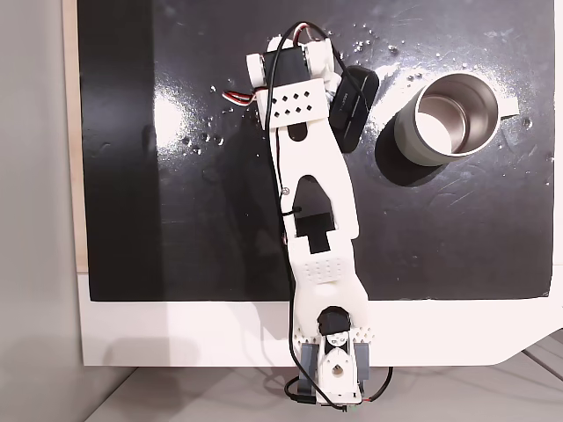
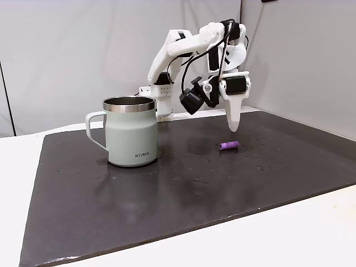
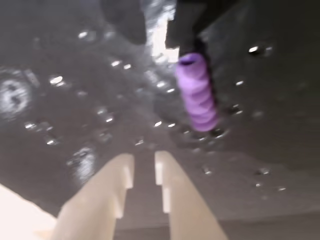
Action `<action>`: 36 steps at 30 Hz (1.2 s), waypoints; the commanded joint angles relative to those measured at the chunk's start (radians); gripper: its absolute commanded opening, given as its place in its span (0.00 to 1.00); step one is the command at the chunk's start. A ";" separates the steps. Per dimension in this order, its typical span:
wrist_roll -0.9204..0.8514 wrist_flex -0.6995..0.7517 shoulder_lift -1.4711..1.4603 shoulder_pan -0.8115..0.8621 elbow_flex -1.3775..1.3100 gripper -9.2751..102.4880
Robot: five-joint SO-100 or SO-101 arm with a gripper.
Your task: Grasp a pengrip and put it in the cup.
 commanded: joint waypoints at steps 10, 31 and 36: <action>-0.074 0.095 0.091 -0.012 0.031 0.10; -0.075 0.160 -0.078 -0.018 -0.026 0.34; -0.074 0.164 -0.149 -0.020 -0.078 0.34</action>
